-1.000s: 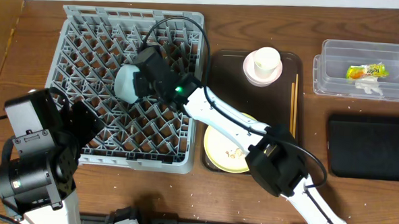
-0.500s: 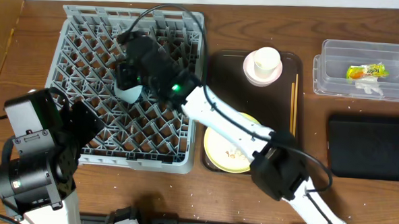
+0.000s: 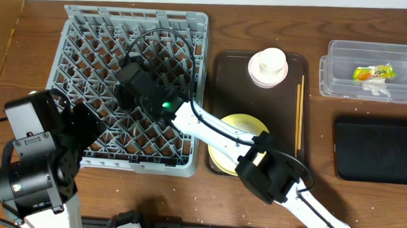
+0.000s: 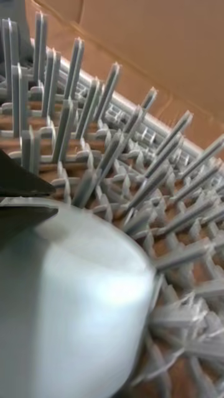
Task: Sort waste into correct bins and load items into the dishwasher
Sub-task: 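Lower the blue bowl into the rack, release, and withdraw right gripper, then reach the right gripper to the pink cup and grasp it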
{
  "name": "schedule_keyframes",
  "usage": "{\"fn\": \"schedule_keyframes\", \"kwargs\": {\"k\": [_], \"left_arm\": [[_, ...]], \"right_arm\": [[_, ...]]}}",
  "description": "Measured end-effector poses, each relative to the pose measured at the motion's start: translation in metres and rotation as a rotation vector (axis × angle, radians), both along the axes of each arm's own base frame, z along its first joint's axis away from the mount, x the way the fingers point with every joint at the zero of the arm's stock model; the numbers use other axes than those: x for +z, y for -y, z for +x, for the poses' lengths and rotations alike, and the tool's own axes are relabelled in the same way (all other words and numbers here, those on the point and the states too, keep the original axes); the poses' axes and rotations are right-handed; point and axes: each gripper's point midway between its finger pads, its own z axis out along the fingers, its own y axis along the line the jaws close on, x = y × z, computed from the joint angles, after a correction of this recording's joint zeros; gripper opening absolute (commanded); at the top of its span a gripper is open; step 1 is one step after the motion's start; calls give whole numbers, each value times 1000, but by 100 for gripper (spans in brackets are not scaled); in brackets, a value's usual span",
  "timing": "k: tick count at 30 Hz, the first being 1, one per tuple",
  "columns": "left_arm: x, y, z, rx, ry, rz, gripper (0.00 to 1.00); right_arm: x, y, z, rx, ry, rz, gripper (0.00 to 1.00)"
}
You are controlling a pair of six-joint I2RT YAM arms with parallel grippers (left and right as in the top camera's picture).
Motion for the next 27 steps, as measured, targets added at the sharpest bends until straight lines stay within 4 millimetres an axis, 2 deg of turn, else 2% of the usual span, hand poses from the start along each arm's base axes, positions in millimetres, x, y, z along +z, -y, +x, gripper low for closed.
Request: {"fn": "schedule_keyframes", "kwargs": {"k": [5, 8, 13, 15, 16, 17, 18, 19, 20, 24, 27], "left_arm": [[0, 0, 0, 0, 0, 0, 98], [0, 0, 0, 0, 0, 0, 98], [0, 0, 0, 0, 0, 0, 98], [0, 0, 0, 0, 0, 0, 98], [0, 0, 0, 0, 0, 0, 98], [0, 0, 0, 0, 0, 0, 98], [0, 0, 0, 0, 0, 0, 98], [0, 0, 0, 0, 0, 0, 98], [0, 0, 0, 0, 0, 0, 98], [0, 0, 0, 0, 0, 0, 98], [0, 0, 0, 0, 0, 0, 98]], "right_arm": [[-9, 24, 11, -76, -12, -108, 4], [-7, 38, 19, -113, -11, -160, 5], [31, 61, 33, -179, 35, -221, 6], [47, 73, 34, -198, 42, -252, 19], [55, 78, 34, -208, 42, -263, 31], [64, 82, 32, -211, 45, -270, 46], [72, 87, 31, -213, 46, -278, 69], [80, 93, 30, -218, 46, -286, 80], [91, 98, 30, -223, 50, -283, 98], [129, 144, 36, -272, 39, -308, 99], [143, 198, 54, -336, 20, -360, 99]]}}
